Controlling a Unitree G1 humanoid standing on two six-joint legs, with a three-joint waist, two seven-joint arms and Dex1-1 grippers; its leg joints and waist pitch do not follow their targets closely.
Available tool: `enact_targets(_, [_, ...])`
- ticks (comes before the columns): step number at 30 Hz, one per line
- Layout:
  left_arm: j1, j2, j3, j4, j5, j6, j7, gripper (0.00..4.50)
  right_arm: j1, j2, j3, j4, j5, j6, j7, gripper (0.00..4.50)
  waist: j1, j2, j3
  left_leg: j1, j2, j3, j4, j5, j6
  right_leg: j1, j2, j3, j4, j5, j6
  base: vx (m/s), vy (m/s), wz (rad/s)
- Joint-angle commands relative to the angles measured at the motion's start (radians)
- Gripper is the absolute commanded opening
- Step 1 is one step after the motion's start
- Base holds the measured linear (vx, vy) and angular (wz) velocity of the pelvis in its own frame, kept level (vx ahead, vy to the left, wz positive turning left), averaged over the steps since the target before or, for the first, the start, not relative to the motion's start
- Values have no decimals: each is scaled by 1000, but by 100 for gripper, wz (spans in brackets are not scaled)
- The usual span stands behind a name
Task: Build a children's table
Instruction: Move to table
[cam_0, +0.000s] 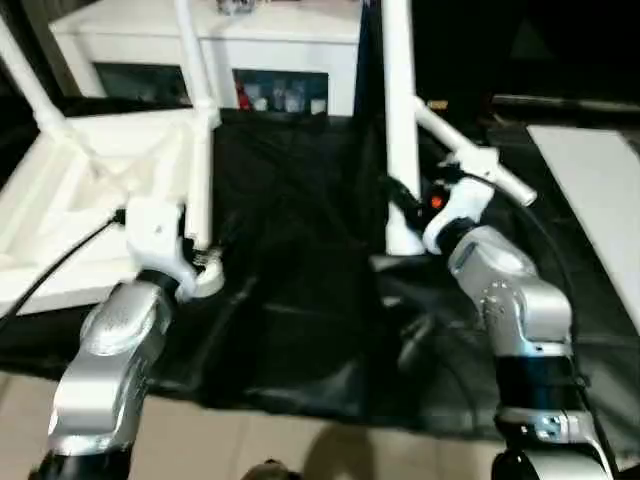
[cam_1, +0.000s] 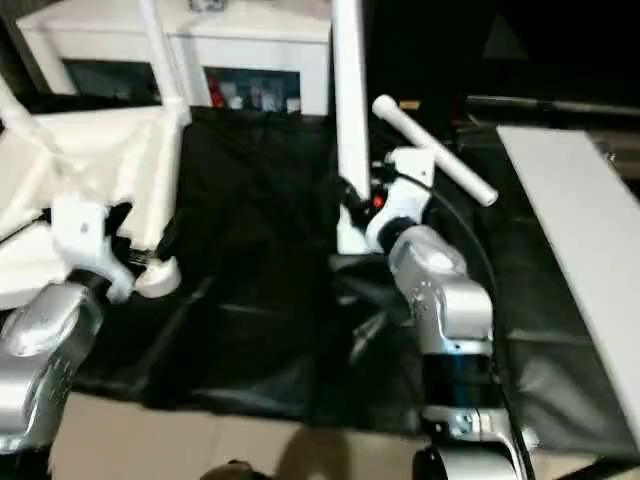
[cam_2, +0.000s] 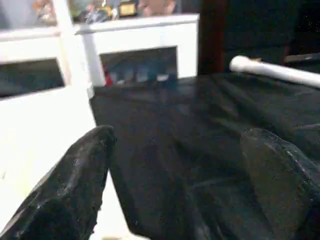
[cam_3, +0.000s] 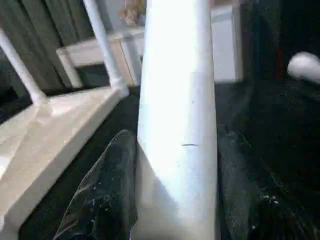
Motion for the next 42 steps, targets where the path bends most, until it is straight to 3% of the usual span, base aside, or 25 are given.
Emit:
enact_targets(1, [-3,0,-8,-7,4,12,-1,440,27,-14,-20,-33,-19,-17,-21,185,18,-48,-75,6,84,-66,41,-138,143,54,-280,184,-192,-77,79,-111,155,-7])
enact_targets(2, [-5,1,-7,-8,3,14,0,440,33,-13,-20,-40,-25,-10,-29,185,40,-47,-67,-32,85,-119,129,-207,47,54,-346,257,-231,-140,94,-111,155,-7])
enact_targets(3, [-5,5,-8,-8,4,12,0,440,41,-12,-10,-37,-48,-36,-37,185,14,-18,-58,-79,45,-198,190,-179,-112,92,-324,204,-213,-214,94,-103,159,-19])
enact_targets(4, [-3,6,-8,-9,5,12,0,440,48,-13,-3,-40,-56,-51,-44,185,10,-25,-48,-56,42,-191,163,-190,-201,90,-256,147,-224,-345,26,-113,205,-32])
enact_targets(5, [1,4,-10,-14,6,11,2,440,55,-15,4,-44,-63,-64,-49,185,6,-28,-46,-32,45,-182,140,-188,-198,94,-237,128,-230,-393,-36,-113,205,-32])
enact_targets(6, [9,2,-10,-18,8,11,7,440,63,-19,18,-47,-78,-74,-54,185,-8,-17,-50,-6,71,-164,12,-89,-76,113,-178,92,-241,-429,-173,-128,304,-16])
enact_targets(8, [14,1,-9,-20,11,11,10,440,68,-23,32,-47,-91,-82,-59,185,-45,28,-48,55,75,-144,-81,-137,36,40,-41,27,-181,-430,-148,-131,313,8])
enact_targets(9, [26,-4,0,-23,11,10,17,440,75,-20,59,-52,-102,-96,-57,185,-105,47,-59,111,100,-159,-127,-199,148,11,27,-7,-69,-241,-107,-123,292,15])
enact_targets(10, [26,-4,0,-23,11,10,17,440,75,-20,59,-52,-102,-96,-57,185,-114,57,-53,109,117,-168,-155,-223,235,13,28,-25,0,-126,-72,-114,301,-1])
enact_targets(13, [43,-3,9,-28,8,9,20,440,82,-3,88,-58,-112,-108,-50,185,-110,3,-41,125,137,-153,-174,-316,226,37,-32,-2,-47,-79,-21,-108,233,-2])
enact_targets(14, [47,-2,12,-31,7,11,21,440,83,-1,96,-59,-119,-112,-50,185,-60,-26,-34,73,93,-102,-66,-371,39,65,-232,134,-210,-260,-37,-102,160,-3])
enact_targets(15, [50,-2,14,-35,6,13,22,440,86,1,106,-62,-127,-116,-50,185,-30,-58,-52,47,70,-119,68,-303,-19,79,-310,215,-273,-368,-42,-101,201,-1])
enact_targets(16, [51,-4,16,-37,7,14,27,440,92,4,118,-67,-134,-122,-49,185,-50,-47,-52,-40,51,-202,161,-144,-103,137,-327,207,-258,-488,3,-86,258,-22])
enact_targets(18, [52,-7,16,-35,9,9,31,440,99,8,123,-70,-136,-124,-52,185,-34,-40,-40,-28,68,-206,125,-153,-147,131,-274,165,-261,-475,-115,-92,254,-27])
enact_targets(20, [41,-33,11,-23,27,-1,70,440,107,8,127,-69,-133,-118,-58,185,-41,-17,-50,54,71,-154,-61,-71,-5,111,-117,72,-245,-363,-224,-113,289,-4])
enact_targets(22, [26,-26,-22,-18,93,-5,106,440,108,4,138,-73,-128,-110,-60,185,-105,33,-60,125,112,-163,-157,-192,163,25,37,-2,-57,-174,-109,-106,306,20])
enact_targets(23, [25,-26,-23,-18,94,-5,106,440,108,4,138,-73,-128,-110,-60,185,-101,36,-62,118,124,-171,-159,-197,160,21,37,-6,-24,-114,-90,-102,312,21])
enact_targets(28, [0,-51,-49,16,119,-8,138,440,96,-16,166,-56,-162,-126,-38,185,-81,29,-63,99,285,-255,-209,-294,-270,23,-1,40,-27,-37,-1,-96,210,11])
enact_targets(31, [-27,-71,-45,30,100,-23,132,440,86,-27,155,-40,-178,-119,-58,185,-67,27,-70,68,255,-218,-232,-459,-238,19,21,23,26,-56,34,-123,73,13])
enact_targets(34, [-70,-72,-84,34,54,-6,43,440,60,-36,125,-38,-103,-84,-8,185,-56,12,-78,58,168,-175,-221,-577,-145,61,-14,52,-76,-8,-8,-121,-56,1])
enact_targets(35, [-91,-79,-89,29,1,-5,-18,440,46,-45,128,-47,-27,-35,79,185,-53,-7,-77,54,142,-157,-200,-564,-140,63,-43,70,-119,-15,-29,-115,-116,-2])
enact_targets(36, [-114,-94,-75,23,-61,1,-64,440,34,-60,138,-58,45,21,176,185,-7,-51,-56,7,76,-114,-14,-131,-57,93,-224,137,-248,-207,-10,-100,-123,-7])
enact_targets(38, [-149,-117,-35,22,-179,84,-113,445,31,-86,153,-71,86,34,276,185,1,-49,-54,-24,80,-133,-6,31,-62,118,-207,125,-237,-316,54,-93,-79,-31])
enact_targets(40, [-200,-141,7,34,-284,184,-130,445,28,-106,140,-57,131,48,355,185,0,-19,-65,6,130,-126,-102,-74,-132,106,-97,61,-186,-243,-32,-71,-20,-27])
enact_targets(42, [-244,-160,34,61,-343,235,-134,445,23,-111,117,-34,178,65,409,185,-31,-7,-66,21,155,-134,-130,-187,-143,99,-73,51,-167,-104,-110,-66,5,-13])
